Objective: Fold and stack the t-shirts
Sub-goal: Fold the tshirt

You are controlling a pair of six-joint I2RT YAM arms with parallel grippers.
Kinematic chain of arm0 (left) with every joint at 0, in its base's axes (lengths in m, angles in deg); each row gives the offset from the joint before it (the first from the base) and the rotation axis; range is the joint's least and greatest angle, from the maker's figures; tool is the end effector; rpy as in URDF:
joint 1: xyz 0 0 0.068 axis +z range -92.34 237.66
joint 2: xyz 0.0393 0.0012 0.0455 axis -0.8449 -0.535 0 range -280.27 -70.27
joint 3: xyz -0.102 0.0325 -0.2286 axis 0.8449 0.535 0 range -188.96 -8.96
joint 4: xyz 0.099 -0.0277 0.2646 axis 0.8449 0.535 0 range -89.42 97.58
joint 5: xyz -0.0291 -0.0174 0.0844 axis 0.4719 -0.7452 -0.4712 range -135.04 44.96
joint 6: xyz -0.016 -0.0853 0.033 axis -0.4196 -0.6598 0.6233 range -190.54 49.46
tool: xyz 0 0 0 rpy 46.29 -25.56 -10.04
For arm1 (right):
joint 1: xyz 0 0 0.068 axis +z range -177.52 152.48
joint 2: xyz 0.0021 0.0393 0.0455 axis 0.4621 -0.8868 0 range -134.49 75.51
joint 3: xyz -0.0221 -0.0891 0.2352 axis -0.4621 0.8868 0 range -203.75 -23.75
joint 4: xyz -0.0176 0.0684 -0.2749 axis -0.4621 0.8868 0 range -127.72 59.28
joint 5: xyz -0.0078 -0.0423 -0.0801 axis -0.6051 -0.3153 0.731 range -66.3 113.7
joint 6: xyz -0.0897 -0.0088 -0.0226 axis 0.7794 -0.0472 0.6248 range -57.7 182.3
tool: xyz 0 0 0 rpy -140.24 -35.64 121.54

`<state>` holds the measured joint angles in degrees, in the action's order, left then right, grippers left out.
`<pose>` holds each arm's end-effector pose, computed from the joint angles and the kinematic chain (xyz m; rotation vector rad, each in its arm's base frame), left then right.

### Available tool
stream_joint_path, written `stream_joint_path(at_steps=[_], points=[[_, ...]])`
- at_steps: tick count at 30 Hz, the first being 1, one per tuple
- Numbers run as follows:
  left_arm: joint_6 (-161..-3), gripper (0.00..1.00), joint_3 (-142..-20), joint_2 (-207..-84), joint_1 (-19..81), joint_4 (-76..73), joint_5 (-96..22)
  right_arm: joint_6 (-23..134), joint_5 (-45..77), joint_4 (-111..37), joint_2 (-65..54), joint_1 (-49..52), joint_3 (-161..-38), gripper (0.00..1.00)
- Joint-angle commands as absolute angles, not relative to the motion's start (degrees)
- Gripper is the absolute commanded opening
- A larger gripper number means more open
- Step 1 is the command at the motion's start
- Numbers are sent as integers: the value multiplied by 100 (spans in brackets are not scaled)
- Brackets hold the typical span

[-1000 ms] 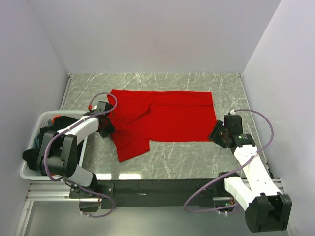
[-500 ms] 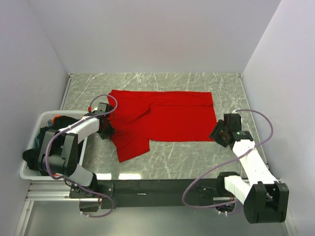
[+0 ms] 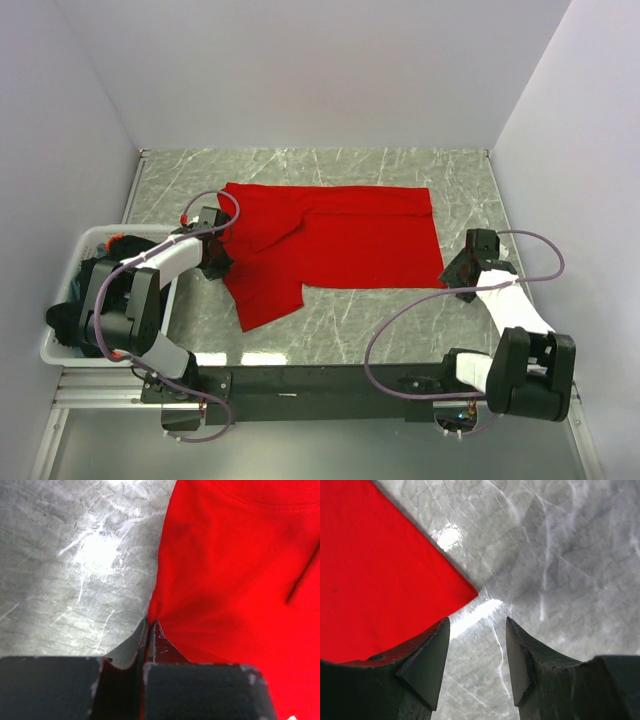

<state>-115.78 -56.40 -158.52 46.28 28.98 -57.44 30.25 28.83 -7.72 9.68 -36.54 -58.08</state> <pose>0.3080 -0.0437 0.0805 -0.8443 2.5876 0.0238 0.2518 -0.0475 0.1077 0.9530 2.4587 0.0181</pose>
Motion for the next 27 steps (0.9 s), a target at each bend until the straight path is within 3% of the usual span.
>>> stream_joint_path(at_steps=[1,27], points=[[-11493,1,-5633,-16071,4641,2976,-5655,2899,2907,-1231,766,-3684,-5803,56],[-11607,1,-5607,-16001,4641,3064,-5734,2970,2599,-1451,-307,-3587,-5900,50]])
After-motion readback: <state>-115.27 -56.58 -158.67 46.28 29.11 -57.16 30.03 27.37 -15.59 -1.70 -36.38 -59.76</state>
